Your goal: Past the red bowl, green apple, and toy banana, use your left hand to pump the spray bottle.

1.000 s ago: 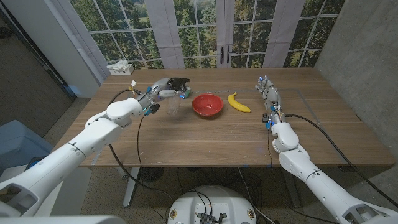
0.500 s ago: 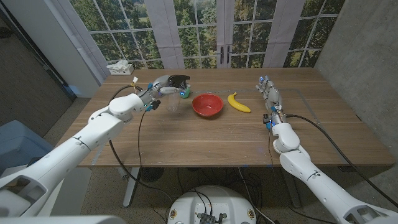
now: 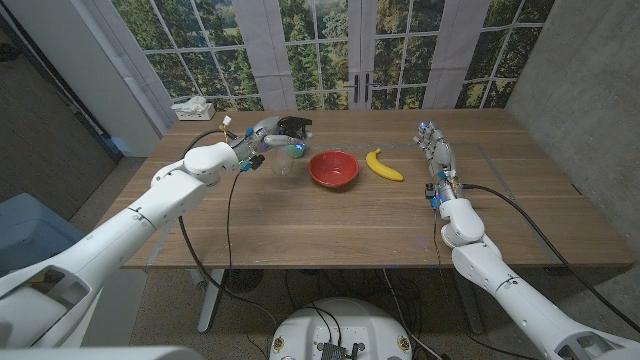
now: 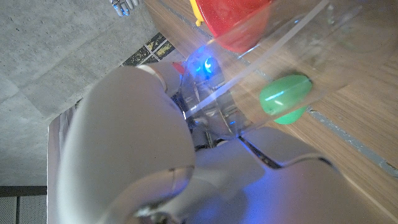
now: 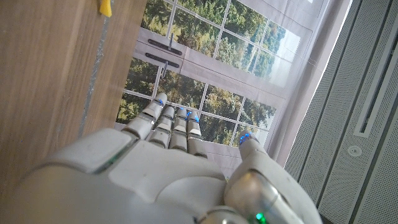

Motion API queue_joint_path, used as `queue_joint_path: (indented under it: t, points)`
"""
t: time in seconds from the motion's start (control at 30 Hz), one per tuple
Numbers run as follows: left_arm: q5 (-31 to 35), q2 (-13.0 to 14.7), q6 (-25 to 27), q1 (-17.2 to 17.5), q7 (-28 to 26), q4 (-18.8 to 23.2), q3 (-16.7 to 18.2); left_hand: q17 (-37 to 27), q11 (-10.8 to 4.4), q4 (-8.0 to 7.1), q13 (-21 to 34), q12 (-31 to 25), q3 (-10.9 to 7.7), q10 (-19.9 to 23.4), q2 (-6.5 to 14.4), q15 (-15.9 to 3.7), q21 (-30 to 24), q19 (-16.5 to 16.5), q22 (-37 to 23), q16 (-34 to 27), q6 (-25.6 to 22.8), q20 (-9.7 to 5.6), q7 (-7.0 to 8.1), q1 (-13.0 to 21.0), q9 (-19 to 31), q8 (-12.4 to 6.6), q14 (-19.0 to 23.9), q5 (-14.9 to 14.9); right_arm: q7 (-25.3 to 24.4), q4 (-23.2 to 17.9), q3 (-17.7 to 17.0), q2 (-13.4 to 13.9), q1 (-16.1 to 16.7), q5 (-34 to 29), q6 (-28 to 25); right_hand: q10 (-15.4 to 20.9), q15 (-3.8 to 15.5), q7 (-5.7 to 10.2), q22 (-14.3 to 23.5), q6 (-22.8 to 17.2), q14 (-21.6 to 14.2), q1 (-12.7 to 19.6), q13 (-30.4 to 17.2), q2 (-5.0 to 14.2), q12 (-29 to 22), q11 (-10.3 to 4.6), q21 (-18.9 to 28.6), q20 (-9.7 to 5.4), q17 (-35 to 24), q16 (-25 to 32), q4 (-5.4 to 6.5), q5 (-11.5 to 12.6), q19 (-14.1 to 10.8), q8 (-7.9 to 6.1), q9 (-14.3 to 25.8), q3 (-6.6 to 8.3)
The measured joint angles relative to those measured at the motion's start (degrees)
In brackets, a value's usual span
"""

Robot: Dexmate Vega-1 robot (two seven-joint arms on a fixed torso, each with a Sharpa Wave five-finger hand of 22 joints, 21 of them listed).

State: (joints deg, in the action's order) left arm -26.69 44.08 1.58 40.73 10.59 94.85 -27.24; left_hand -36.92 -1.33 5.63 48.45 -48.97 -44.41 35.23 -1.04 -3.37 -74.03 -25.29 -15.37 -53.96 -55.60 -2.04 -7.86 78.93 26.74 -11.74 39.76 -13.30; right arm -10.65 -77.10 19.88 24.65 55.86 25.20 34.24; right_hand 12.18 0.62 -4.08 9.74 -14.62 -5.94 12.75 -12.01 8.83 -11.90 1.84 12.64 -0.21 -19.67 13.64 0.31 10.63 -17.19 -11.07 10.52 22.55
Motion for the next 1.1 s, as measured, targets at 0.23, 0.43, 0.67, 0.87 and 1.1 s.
queue_joint_path:
  t: [0.23, 0.43, 0.67, 0.87, 1.1]
  points:
    - [1.13, -0.18, 4.11, -2.93, 0.76, 0.25, -1.69, 0.00, 0.01, 0.00, -0.15, -0.50, 0.00, -0.01, -0.21, 0.02, 0.00, 0.20, 0.02, -0.20, 0.00, 0.20, 0.00, 0.22, 0.24, 0.32, -0.21, 0.00, 0.19, 0.56, -0.18, -0.03, 0.04, 0.36, 0.33, 0.00, 0.00, 0.21, 0.00, -0.21, 0.00, 0.00, 0.00, 0.00, 0.00, 0.00, 0.00, 0.00, 0.00, 0.00, 0.00, 0.00, 0.00, 0.00, 0.00, 0.00]
    - [2.48, 0.27, 8.20, -5.08, 0.95, 1.56, -2.94, 0.00, 0.01, 0.09, -0.44, -0.51, -0.10, -0.02, -0.08, -0.03, 0.00, 0.21, 0.02, -0.21, -0.19, 0.20, 0.20, 0.35, 0.19, 0.33, -0.16, -0.01, 0.53, 1.35, -0.25, -0.25, -0.14, 0.66, 0.71, 0.00, 0.00, 0.21, 0.00, -0.21, 0.00, 0.00, 0.00, 0.00, 0.00, 0.00, 0.00, 0.00, -0.01, 0.00, 0.00, 0.00, 0.00, 0.00, 0.00, 0.00]
    - [4.26, 1.11, 13.00, -7.39, 1.09, 3.68, -4.25, 0.00, 0.02, 0.09, -0.49, -0.51, -0.10, -0.02, -0.08, -0.03, -0.31, -0.10, 0.10, -0.21, -0.19, 0.52, 0.20, 0.35, 0.07, 0.33, -0.16, -0.01, 1.04, 2.23, -0.26, -0.54, -0.55, 0.98, 1.23, 0.00, 0.00, 0.21, 0.00, -0.21, 0.00, 0.00, 0.00, 0.00, 0.00, 0.00, 0.00, 0.02, -0.01, 0.00, 0.00, 0.00, -0.02, 0.00, 0.00, 0.00]
    - [5.93, 1.81, 18.01, -9.57, 1.53, 5.78, -5.80, 0.00, 0.42, 0.25, -0.83, -0.90, 0.06, 0.37, -0.08, -0.02, -0.39, -0.32, 0.24, -0.21, -0.73, 0.74, 0.28, 0.35, 0.07, 0.33, -0.15, -0.01, 1.38, 2.90, -0.26, -0.76, -0.81, 1.19, 1.64, 0.00, 0.00, 0.21, 0.00, -0.21, 0.00, 0.00, 0.00, 0.00, 0.00, 0.00, 0.00, 0.21, -0.01, 0.00, 0.00, 0.00, -0.21, 0.00, 0.00, 0.00]
    - [7.59, 2.40, 23.88, -12.37, 2.51, 7.79, -7.70, 0.00, 0.42, 0.25, -0.85, -0.94, 0.06, 0.37, -0.08, -0.02, -0.39, -0.41, 0.27, -0.21, -0.79, 0.83, 0.22, 0.36, 0.08, 0.33, -0.15, 0.00, 1.51, 3.41, -0.23, -0.88, -1.01, 1.21, 2.01, 0.00, 0.00, 0.20, 0.00, -0.20, 0.00, 0.00, 0.00, 0.00, 0.00, 0.00, 0.00, 0.21, -0.01, 0.00, 0.00, 0.00, -0.21, 0.00, 0.00, 0.00]
